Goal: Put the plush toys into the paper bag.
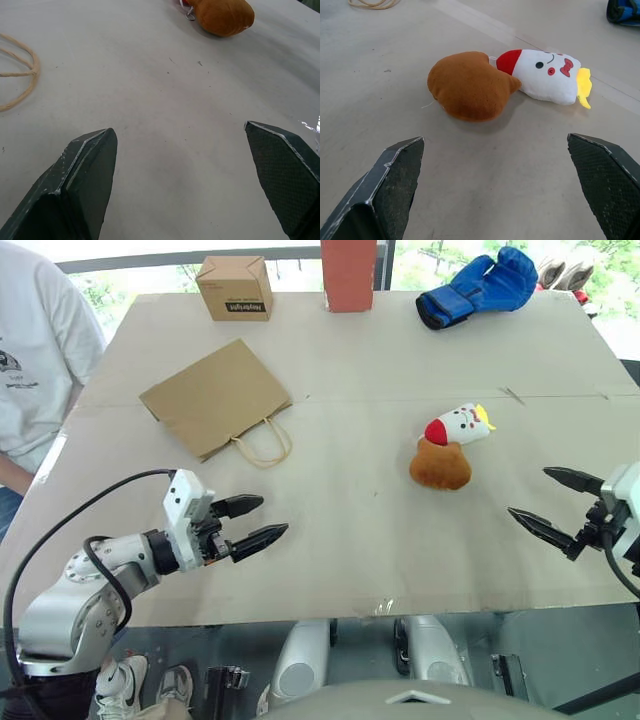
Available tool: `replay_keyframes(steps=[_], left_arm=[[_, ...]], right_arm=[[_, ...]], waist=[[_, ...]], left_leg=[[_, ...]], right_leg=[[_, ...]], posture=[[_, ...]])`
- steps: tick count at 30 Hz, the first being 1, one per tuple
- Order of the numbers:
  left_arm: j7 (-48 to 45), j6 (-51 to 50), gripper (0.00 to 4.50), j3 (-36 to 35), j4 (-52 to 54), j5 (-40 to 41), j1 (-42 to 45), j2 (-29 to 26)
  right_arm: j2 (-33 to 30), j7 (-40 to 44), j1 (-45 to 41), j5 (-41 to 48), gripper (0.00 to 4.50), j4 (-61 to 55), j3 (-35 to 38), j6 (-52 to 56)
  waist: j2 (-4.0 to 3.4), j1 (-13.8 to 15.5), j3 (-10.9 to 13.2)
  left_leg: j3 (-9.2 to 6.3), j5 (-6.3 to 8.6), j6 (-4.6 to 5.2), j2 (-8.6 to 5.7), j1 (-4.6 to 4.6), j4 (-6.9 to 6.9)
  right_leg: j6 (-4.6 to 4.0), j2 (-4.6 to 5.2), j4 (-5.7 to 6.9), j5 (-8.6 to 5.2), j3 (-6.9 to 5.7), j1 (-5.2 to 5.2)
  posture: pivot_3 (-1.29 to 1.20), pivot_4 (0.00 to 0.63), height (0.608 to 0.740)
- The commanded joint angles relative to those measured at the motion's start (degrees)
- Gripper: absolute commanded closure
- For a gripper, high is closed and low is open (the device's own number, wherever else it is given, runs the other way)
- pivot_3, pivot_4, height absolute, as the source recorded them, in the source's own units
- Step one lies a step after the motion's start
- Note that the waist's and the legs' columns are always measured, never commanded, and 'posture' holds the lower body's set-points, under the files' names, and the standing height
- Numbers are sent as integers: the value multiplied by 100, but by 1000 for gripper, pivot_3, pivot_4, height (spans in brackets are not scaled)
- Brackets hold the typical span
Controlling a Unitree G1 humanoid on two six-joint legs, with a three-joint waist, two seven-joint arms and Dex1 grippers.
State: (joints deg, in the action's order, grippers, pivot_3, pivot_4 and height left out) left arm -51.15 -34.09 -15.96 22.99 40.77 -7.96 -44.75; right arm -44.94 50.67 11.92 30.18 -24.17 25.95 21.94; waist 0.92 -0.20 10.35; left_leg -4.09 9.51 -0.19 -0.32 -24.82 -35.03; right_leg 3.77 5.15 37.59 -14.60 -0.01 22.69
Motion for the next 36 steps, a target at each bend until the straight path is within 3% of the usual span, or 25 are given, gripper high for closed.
replay_keyframes(steps=[1,5,8,13,20,25,26,27,29,30,32,36], left_arm=[[243,120,87,-191,85,-20,363,43],[711,321,87,-165,-345,-536,1057,19],[922,443,87,264,-693,-1444,1413,-435],[427,2311,87,1237,-1817,-2985,2183,-928],[341,4238,87,2188,-3520,-4268,3369,-601],[150,4881,2406,2466,-4119,-4507,3704,-393],[78,4805,2566,2437,-4195,-4399,3768,-313],[-10,4600,3277,2344,-4232,-4187,3830,-206],[-187,3993,4282,2101,-4171,-3666,3913,1],[-277,3396,4492,1919,-4023,-3232,3946,131],[-477,2177,4500,1578,-3660,-2369,3984,307],[-564,351,4500,952,-2978,-1029,3991,408]], right_arm=[[228,-97,99,15,0,-335,12,-266],[553,-233,329,-177,0,-934,-440,-508],[532,-663,538,-680,0,-1341,-669,-324],[633,-944,713,-825,0,-1799,-972,-171],[790,-1337,813,-1021,0,-2034,-1148,-35],[989,-1560,945,-1197,0,-2065,-1225,-136],[1062,-1623,983,-1238,0,-2082,-1267,-153],[1131,-1682,1010,-1272,0,-2102,-1313,-160],[1226,-1744,990,-1232,0,-2121,-1390,-91],[1273,-1794,917,-1204,262,-2104,-1432,-35],[1387,-1876,741,-1007,874,-2078,-1488,152],[1551,-2027,272,-922,2845,-2085,-1815,357]], waist=[[0,2,0],[-1,96,-3],[1,95,-2],[5,108,-2],[12,110,-3],[12,92,-3],[13,93,-3],[13,97,-3],[13,96,-3],[13,93,-3],[16,87,-1],[19,7,0]], left_leg=[[0,0,0,0,0,0],[22,-1,-1,19,-3,0],[64,-1,0,38,-1,-2],[79,2,-4,43,-2,0],[93,0,0,47,-10,0],[97,0,2,50,-6,0],[96,0,2,50,-5,0],[95,0,2,50,-5,0],[91,0,2,51,-6,-6],[92,0,2,52,-4,-8],[91,-1,2,57,-5,-18],[88,-1,3,60,-2,-25]], right_leg=[[0,0,0,0,0,0],[17,-16,4,-11,-23,-2],[18,-17,3,-11,-17,-2],[13,-17,-8,-7,-14,3],[-2,-12,-14,3,-16,2],[-1,-25,-8,4,-15,3],[0,-28,-5,3,-16,4],[0,-29,-2,3,-17,4],[6,-32,5,0,-20,3],[15,-32,8,-5,-20,3],[18,-32,14,-7,-19,1],[21,-34,21,-7,-20,0]], posture=[[0,150,714],[0,150,714],[0,150,714],[0,150,714],[0,150,714],[0,150,714],[0,150,714],[0,150,714],[0,150,714],[0,150,714],[0,150,714],[0,150,714]])
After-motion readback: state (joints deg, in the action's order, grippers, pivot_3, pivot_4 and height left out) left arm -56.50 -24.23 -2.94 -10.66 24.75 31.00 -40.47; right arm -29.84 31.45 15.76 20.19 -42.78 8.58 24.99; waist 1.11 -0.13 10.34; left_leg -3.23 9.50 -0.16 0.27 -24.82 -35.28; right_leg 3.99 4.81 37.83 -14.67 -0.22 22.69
